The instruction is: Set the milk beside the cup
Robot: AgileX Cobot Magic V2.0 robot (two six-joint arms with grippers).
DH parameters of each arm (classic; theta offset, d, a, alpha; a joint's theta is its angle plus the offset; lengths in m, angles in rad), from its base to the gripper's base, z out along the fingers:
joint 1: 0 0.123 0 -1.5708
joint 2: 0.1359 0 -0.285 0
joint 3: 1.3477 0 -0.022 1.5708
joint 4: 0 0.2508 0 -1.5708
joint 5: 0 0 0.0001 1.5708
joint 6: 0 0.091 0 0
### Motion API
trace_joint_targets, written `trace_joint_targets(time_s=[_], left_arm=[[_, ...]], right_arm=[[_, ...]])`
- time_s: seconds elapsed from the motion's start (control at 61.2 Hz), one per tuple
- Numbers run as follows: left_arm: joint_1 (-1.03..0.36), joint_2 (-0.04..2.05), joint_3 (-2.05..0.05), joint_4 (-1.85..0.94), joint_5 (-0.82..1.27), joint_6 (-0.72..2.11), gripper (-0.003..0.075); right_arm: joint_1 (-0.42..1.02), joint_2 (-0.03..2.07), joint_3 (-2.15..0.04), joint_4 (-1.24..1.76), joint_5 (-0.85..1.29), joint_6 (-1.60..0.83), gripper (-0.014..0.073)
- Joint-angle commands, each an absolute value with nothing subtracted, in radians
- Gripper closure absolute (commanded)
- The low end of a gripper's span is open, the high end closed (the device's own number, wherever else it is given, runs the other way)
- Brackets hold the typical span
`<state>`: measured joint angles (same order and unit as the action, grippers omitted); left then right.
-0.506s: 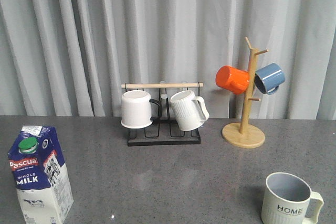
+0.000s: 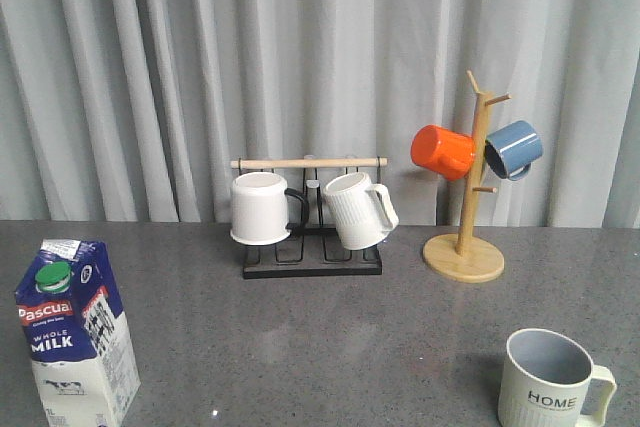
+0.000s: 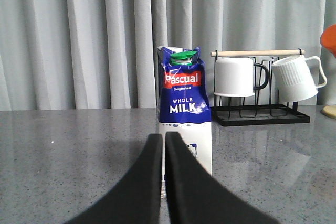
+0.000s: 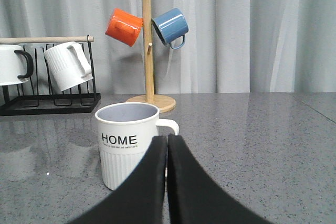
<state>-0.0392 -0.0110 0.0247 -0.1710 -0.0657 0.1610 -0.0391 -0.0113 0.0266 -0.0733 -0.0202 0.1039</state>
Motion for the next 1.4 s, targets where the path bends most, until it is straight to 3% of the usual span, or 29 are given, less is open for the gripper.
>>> trace_joint_targets(time_s=[0.0,0.473,0.816,0.98,1.094,1.176,1.306,1.388], left_arm=[[-0.037,-0.024,0.046,-0.175,-0.137,0.160,0.0727],[-0.037,-0.024,0.044,-0.184,-0.140,0.146,0.0727],[-0.039,-0.024,0.044,-0.183,-0.140,-0.237,0.0727],[-0.041,-0.024,0.029,-0.183,-0.125,-0.351,0.0716],[-0.042,-0.023,-0.047,-0.183,0.000,-0.386,0.0693],[-0.042,-0.023,-0.114,-0.183,0.100,-0.386,0.0660],[-0.042,-0.023,-0.196,-0.184,0.179,-0.386,0.0569],[-0.042,-0.023,-0.216,-0.186,0.134,-0.404,0.0496]], right_arm=[[-0.045,-0.020,0.036,-0.080,-0.093,0.103,0.0599],[-0.045,-0.020,0.033,-0.076,-0.118,0.104,0.0599],[-0.045,-0.020,0.022,0.108,-0.181,0.156,0.0599],[-0.045,0.032,-0.135,0.100,0.026,0.144,0.0582],[-0.045,0.129,-0.261,0.100,0.201,0.139,0.0522],[-0.045,0.211,-0.341,0.100,0.261,0.123,0.0433],[-0.045,0.304,-0.395,0.103,0.231,0.116,0.0232],[-0.045,0.331,-0.397,0.104,0.167,0.116,0.0157]])
